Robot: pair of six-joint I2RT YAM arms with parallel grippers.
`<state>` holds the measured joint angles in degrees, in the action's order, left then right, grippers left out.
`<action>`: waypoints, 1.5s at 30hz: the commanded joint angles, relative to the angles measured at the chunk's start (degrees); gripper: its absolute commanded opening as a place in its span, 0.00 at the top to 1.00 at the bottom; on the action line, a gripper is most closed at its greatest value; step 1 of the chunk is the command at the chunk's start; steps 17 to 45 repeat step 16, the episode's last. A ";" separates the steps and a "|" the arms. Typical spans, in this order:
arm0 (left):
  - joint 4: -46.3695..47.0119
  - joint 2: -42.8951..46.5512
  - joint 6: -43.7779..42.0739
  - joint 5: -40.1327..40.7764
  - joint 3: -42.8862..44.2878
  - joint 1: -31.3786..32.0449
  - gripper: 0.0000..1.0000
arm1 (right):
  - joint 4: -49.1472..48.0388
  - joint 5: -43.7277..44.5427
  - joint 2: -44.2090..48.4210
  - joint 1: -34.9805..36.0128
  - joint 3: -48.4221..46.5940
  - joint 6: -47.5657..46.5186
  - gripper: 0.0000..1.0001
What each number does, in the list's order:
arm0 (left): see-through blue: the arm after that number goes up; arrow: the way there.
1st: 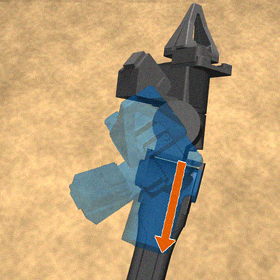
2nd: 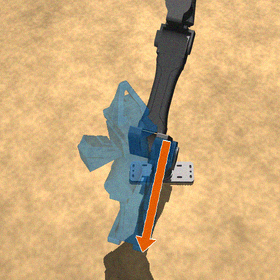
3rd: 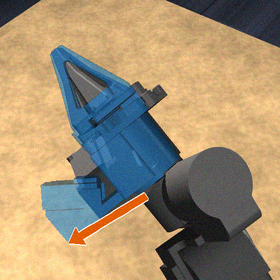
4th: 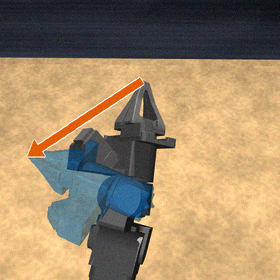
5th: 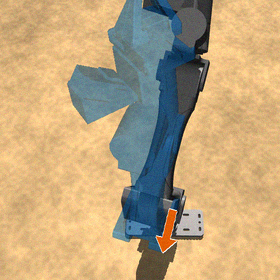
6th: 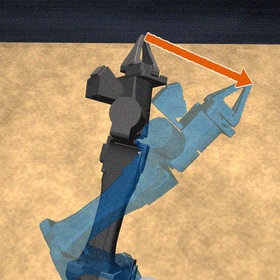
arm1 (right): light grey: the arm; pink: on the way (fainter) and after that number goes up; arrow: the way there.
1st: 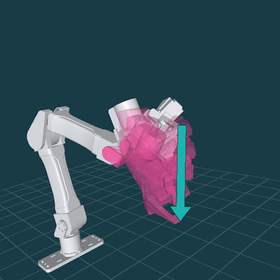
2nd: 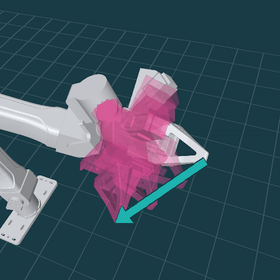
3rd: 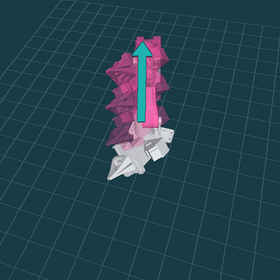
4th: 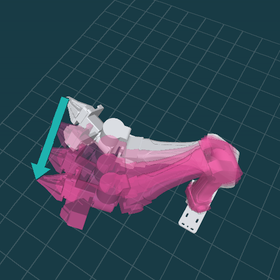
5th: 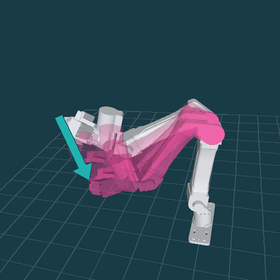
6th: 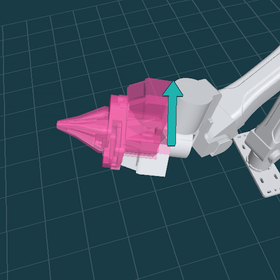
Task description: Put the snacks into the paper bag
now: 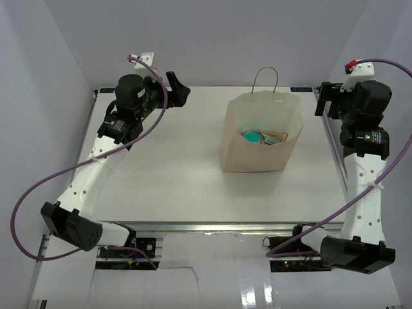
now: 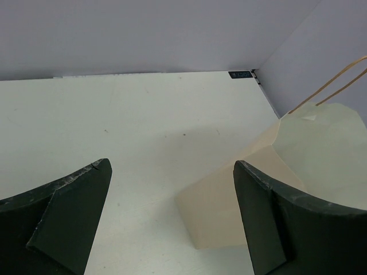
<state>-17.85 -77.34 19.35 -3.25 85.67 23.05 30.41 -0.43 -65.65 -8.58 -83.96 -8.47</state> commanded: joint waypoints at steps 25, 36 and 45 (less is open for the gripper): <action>-3.16 6.41 2.09 2.37 -7.80 0.07 0.02 | 1.75 6.41 3.07 -0.21 6.18 0.03 0.10; -3.16 6.41 2.09 2.37 -7.80 0.07 0.02 | 1.75 6.41 3.07 -0.21 6.18 0.03 0.10; -3.16 6.41 2.09 2.37 -7.80 0.07 0.02 | 1.75 6.41 3.07 -0.21 6.18 0.03 0.10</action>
